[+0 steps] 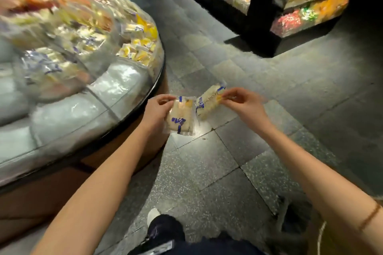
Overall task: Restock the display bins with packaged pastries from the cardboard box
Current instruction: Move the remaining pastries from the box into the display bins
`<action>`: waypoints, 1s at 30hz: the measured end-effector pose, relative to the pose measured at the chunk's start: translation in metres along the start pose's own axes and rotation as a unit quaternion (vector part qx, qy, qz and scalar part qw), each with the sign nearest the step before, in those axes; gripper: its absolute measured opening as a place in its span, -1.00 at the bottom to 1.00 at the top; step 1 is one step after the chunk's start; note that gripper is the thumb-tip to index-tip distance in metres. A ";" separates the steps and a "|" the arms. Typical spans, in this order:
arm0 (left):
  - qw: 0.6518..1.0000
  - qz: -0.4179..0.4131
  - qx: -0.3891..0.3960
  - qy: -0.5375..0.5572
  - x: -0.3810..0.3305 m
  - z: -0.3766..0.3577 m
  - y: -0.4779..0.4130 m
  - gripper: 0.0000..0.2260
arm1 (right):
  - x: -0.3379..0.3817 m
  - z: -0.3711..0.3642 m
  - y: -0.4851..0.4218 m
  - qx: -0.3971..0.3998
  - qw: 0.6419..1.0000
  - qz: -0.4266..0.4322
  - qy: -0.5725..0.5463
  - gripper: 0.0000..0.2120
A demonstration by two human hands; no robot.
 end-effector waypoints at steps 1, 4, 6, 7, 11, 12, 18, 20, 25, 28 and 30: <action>1.000 0.012 -0.009 -0.001 0.005 0.026 -0.006 -0.83 | 0.009 -0.026 -0.014 0.021 1.000 0.006 -0.010 -0.75; 0.998 0.035 -0.045 0.000 0.020 0.109 -0.020 -0.80 | 0.035 -0.102 -0.049 0.060 0.997 0.029 -0.042 -0.80; 0.995 0.058 -0.081 0.004 0.031 0.169 -0.027 -0.85 | 0.053 -0.154 -0.071 0.072 0.994 0.044 -0.068 -0.82; 0.994 0.071 -0.086 0.010 0.035 0.195 -0.030 -0.87 | 0.062 -0.180 -0.081 0.077 0.993 0.048 -0.080 -0.83; 0.992 0.079 -0.090 0.030 0.042 0.291 -0.037 -0.83 | 0.089 -0.289 -0.119 0.145 0.984 0.055 -0.093 -0.87; 0.992 0.071 -0.098 0.030 0.042 0.315 -0.038 -0.83 | 0.096 -0.315 -0.127 0.159 0.981 0.062 -0.091 -0.86; 0.983 0.063 -0.171 -0.011 0.058 0.448 -0.036 -0.80 | 0.132 -0.455 -0.167 0.215 0.969 0.059 -0.107 -0.86; 0.978 0.065 -0.197 -0.009 0.064 0.482 -0.034 -0.81 | 0.143 -0.497 -0.177 0.245 0.961 0.059 -0.111 -0.86; 0.962 0.064 -0.265 0.017 0.075 0.553 -0.032 -0.79 | 0.166 -0.588 -0.203 0.310 0.941 0.078 -0.107 -0.80; 0.956 0.067 -0.284 0.001 0.079 0.590 -0.037 -0.78 | 0.170 -0.635 -0.217 0.375 0.918 0.035 -0.127 -0.81; 0.957 0.072 -0.281 -0.011 0.082 0.612 -0.045 -0.78 | 0.171 -0.665 -0.225 0.421 0.898 0.015 -0.126 -0.74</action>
Point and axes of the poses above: each hand's wrist, its own y-axis away from the middle knuckle, its own z-axis out of the back of the hand, x = y × z, the point moved 4 cm from there along -y, towards the middle knuckle, and after that the axes turned 6 degrees about z, right-handed, at the moved point
